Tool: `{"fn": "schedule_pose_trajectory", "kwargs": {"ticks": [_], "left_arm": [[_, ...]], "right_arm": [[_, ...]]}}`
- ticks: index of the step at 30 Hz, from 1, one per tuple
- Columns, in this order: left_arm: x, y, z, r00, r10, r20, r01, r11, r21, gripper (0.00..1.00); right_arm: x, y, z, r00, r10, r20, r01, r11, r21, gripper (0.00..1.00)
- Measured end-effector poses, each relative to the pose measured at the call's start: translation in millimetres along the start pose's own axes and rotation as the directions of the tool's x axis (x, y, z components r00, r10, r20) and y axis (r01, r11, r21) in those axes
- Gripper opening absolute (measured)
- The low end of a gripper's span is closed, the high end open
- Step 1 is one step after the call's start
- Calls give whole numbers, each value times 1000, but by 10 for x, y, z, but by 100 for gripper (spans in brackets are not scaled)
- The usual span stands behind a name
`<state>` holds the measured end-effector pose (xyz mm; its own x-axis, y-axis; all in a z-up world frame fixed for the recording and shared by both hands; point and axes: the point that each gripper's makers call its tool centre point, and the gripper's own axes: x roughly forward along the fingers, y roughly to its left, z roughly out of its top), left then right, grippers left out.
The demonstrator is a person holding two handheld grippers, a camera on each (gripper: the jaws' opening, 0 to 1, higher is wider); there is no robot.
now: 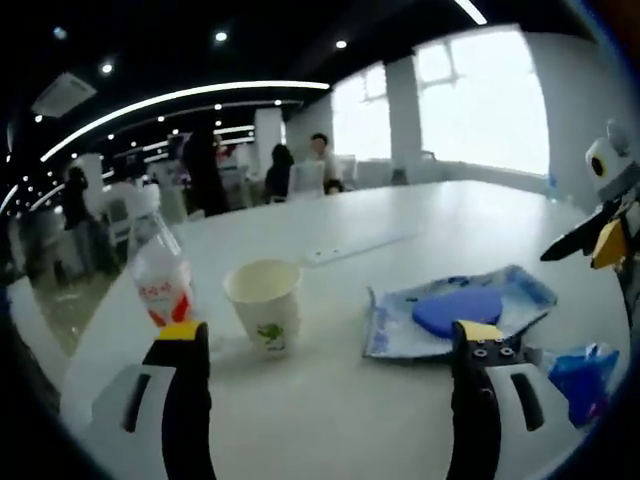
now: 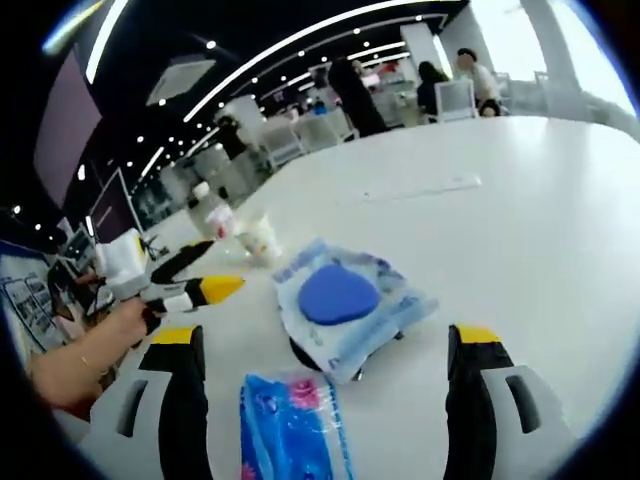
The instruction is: Arrange the tabletop items into an orderly group along one side of the table until the central work area is clear of visible clutter.
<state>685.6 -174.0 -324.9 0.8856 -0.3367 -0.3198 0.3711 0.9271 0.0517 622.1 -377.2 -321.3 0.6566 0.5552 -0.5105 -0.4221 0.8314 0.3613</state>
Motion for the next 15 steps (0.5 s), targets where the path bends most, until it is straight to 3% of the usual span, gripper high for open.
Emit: {"fn": "schedule_pose_trajectory", "kwargs": {"ticks": [7,11,15], "left_arm": [[103,-227,-105,997,-69,-32,69,997,15,84],[188,-291,-131,995,-96,-35,96,995,-1,75],[280,-350,-184,991,-126,-53,125,992,-21,68]], "right_arm": [[134,-19,-161,999,11,-36,-8,998,69,99],[178,-112,-304,996,-26,-80,31,998,59,81],[206,-148,-380,995,-37,-89,47,993,105,71]]}}
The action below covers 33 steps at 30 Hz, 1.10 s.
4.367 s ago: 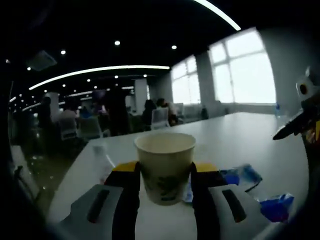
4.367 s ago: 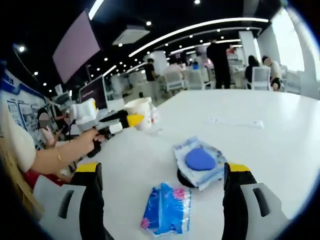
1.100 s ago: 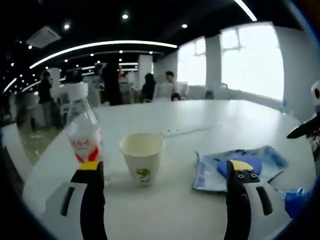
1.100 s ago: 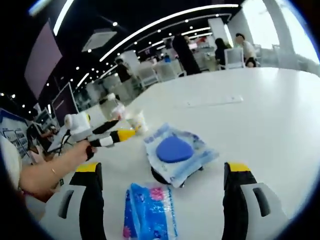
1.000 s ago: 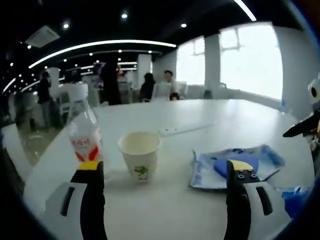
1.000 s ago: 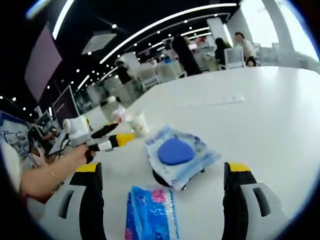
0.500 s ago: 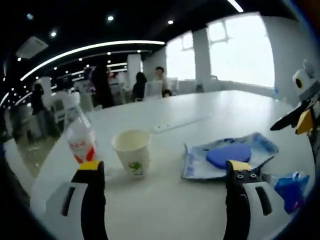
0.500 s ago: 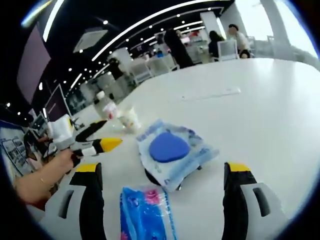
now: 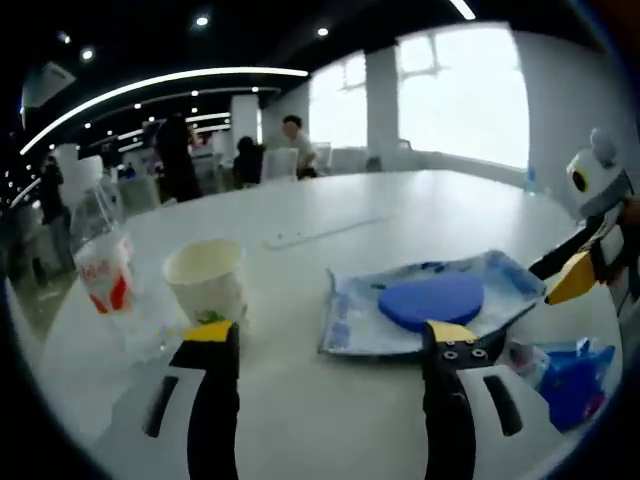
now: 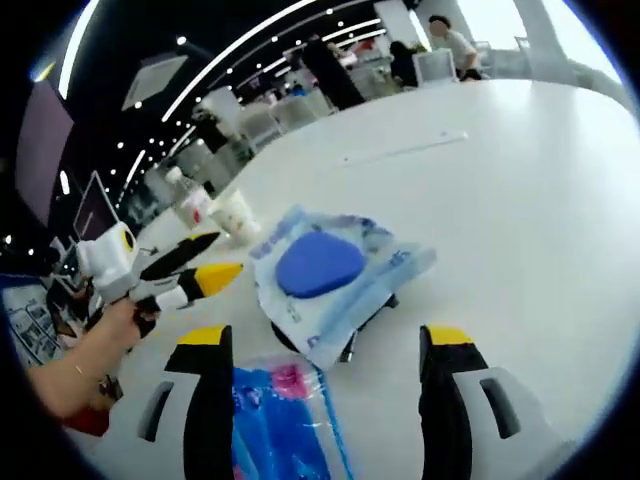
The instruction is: Arrange the tabletop items into an orderly group along one side of the table until the central work area is clear of visible clutter.
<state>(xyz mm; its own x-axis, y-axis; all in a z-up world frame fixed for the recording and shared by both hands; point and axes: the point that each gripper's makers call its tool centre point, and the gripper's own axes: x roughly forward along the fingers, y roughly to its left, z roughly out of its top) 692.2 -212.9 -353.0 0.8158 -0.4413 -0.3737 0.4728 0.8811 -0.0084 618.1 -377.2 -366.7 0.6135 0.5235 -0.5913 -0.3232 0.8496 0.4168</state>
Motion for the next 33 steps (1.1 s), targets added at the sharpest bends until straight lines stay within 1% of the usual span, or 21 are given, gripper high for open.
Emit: {"fn": "schedule_pose_trajectory", "kwargs": {"ticks": [1,3,6,7,9,10,11,12,14,15,17,19,20,21,22,23,24,25,30,33], "left_arm": [[28,0,-27,1000,-5,-14,5,1000,-19,66],[73,2,-107,998,-19,-65,16,999,-42,63],[133,22,-101,998,-27,-60,25,999,-39,58],[146,30,-104,998,-27,-63,23,998,-51,56],[171,29,-133,995,-42,-86,34,995,-90,51],[177,8,-151,993,-59,-102,48,993,-110,47],[182,12,-153,992,-62,-107,50,992,-112,41],[199,24,-141,993,-54,-101,44,994,-103,37],[213,63,-142,994,-31,-105,23,997,-73,29],[216,50,-149,993,-44,-112,40,998,-43,26],[222,40,-179,990,-40,-132,36,999,-33,22],[220,6,-207,988,-56,-146,56,998,-5,14],[221,20,-235,986,-40,-160,43,999,14,11],[230,-1,-241,986,-47,-160,50,999,18,11],[234,-20,-236,986,-57,-157,58,998,5,10],[244,-25,-244,985,-55,-162,56,998,0,11],[249,-50,-278,981,-63,-186,64,998,0,11],[258,-59,-283,979,-64,-191,66,998,4,11],[256,-57,-295,978,-50,-205,54,999,9,10],[252,-31,-286,979,-41,-199,44,999,11,5]], "right_arm": [[5,-14,-18,1000,-8,-3,8,1000,10,70],[18,-16,-32,1000,-9,-3,9,1000,17,65],[24,-2,-48,1000,-10,-10,10,1000,26,52],[26,-8,-34,1000,-19,0,19,999,41,48],[16,-47,-48,999,-46,-7,46,997,58,37],[14,-80,-45,998,-63,-6,63,996,61,32],[18,-104,-30,997,-76,3,75,995,71,25],[18,-105,-33,997,-75,2,74,994,79,22],[27,-86,-38,998,-64,-2,64,993,96,19],[31,-76,-36,998,-58,-1,58,994,93,18],[33,-60,-37,998,-56,-1,56,994,94,15],[36,-65,-36,998,-59,-3,59,995,80,15],[38,-66,-37,998,-60,-5,60,995,79,15],[39,-66,-36,998,-59,-4,60,995,80,15],[39,-63,-36,998,-59,-5,60,995,82,15],[37,-65,-39,998,-61,-6,61,995,80,15],[39,-65,-40,998,-63,-8,63,995,79,15],[37,-64,-40,998,-65,-9,66,995,76,14],[30,-60,-39,996,-85,-6,85,996,38,13],[32,-47,-31,997,-80,-1,80,997,21,11]]}}
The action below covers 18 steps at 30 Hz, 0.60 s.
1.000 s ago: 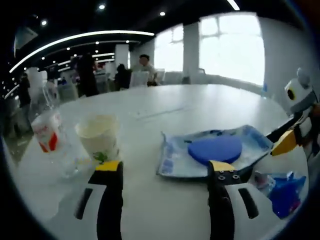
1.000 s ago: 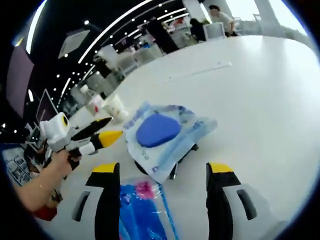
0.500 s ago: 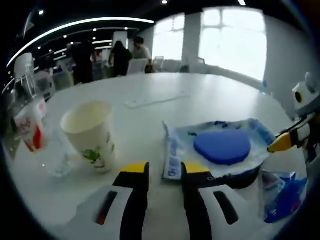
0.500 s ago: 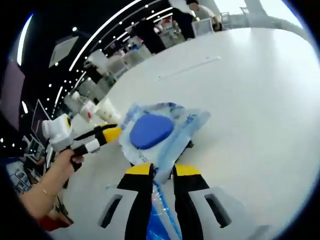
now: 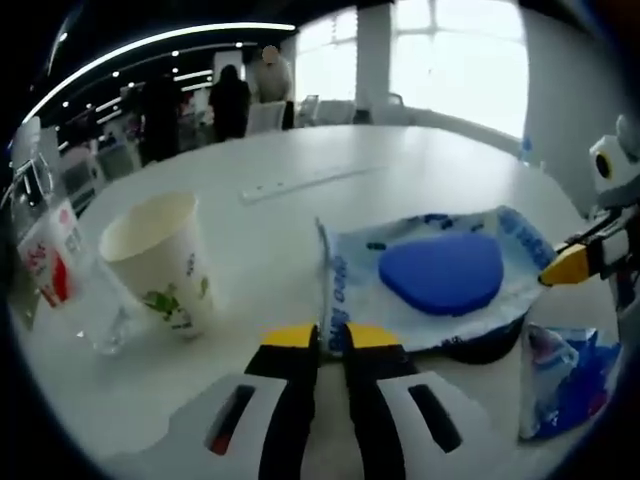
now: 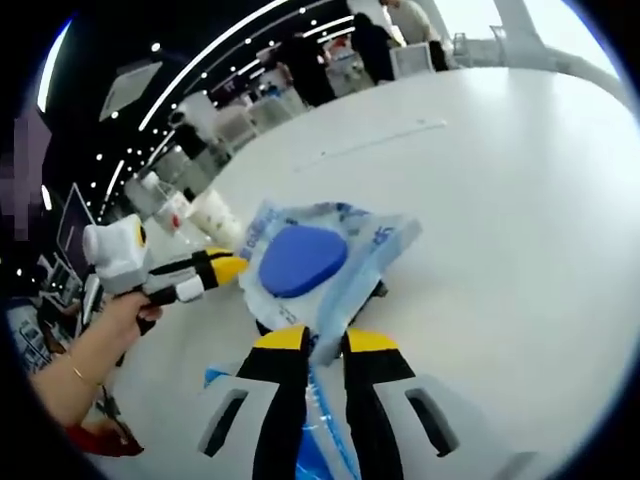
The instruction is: Arrange the tabletop items into an orderly group along one side of the table until the central work area is clear of visible clutter.
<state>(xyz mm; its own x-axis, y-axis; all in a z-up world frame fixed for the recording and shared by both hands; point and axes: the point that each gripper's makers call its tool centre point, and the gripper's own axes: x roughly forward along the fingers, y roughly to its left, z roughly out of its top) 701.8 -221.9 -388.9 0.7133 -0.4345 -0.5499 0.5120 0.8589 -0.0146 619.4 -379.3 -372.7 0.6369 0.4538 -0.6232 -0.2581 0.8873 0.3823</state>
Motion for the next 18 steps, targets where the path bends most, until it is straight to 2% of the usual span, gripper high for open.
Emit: {"fn": "schedule_pose_trajectory", "kwargs": {"ticks": [2,5,8,9,12,14,18], "left_arm": [[-9,-4,14,1000,-3,-3,3,1000,-8,1],[-14,-24,21,1000,12,-20,-11,998,62,0],[-35,-47,39,1000,21,-20,-20,997,73,0],[-49,-61,67,1000,14,-3,-13,999,33,0],[-84,-96,106,1000,-10,18,11,1000,-22,0],[-119,-111,142,1000,-15,25,16,998,-53,0],[-187,-155,247,999,-12,45,13,999,-39,0]], "right_arm": [[3,4,-2,1000,-4,3,4,1000,-3,10],[6,15,11,1000,-15,10,15,998,-53,8],[-31,17,62,999,-27,31,29,998,-64,6],[-60,-28,135,996,-54,69,58,997,-50,6],[-133,-76,290,990,-76,122,89,991,-105,4],[-161,-88,341,987,-79,136,93,991,-98,3],[-176,-145,430,984,-98,148,113,989,-97,2]]}}
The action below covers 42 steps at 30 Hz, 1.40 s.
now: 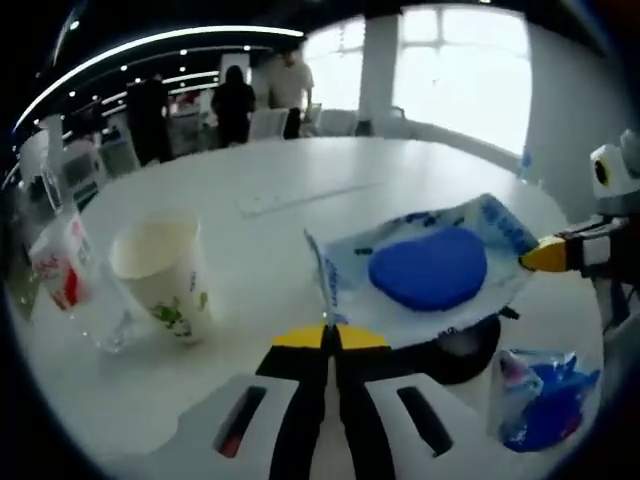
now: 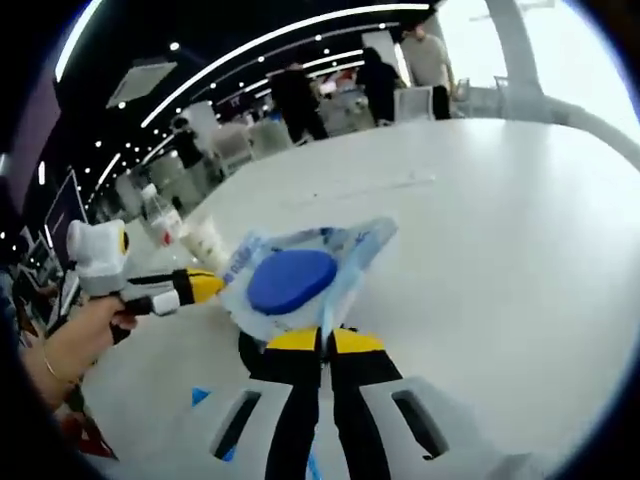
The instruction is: Arrange the tabletop items into an orderly group along one side of the table until the central work area is clear of visible clutter.
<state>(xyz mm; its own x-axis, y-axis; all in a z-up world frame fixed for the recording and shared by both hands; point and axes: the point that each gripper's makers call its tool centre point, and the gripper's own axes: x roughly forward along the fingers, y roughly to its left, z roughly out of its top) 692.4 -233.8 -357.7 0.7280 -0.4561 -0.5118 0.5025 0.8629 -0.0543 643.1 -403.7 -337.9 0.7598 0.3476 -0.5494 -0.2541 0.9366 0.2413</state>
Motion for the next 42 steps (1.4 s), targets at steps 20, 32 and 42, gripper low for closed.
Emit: {"fn": "schedule_pose_trajectory", "kwargs": {"ticks": [20,32,42], "left_arm": [[-90,132,327,986,137,100,-126,987,-103,0],[36,328,285,969,222,107,-199,961,-194,0],[189,460,211,953,287,100,-261,941,-214,0]], "right_arm": [[413,-176,724,999,-21,44,28,986,-164,1],[830,-227,726,1000,24,-2,-24,995,-93,1],[1105,-299,618,1000,13,-25,-15,997,-74,1]]}}
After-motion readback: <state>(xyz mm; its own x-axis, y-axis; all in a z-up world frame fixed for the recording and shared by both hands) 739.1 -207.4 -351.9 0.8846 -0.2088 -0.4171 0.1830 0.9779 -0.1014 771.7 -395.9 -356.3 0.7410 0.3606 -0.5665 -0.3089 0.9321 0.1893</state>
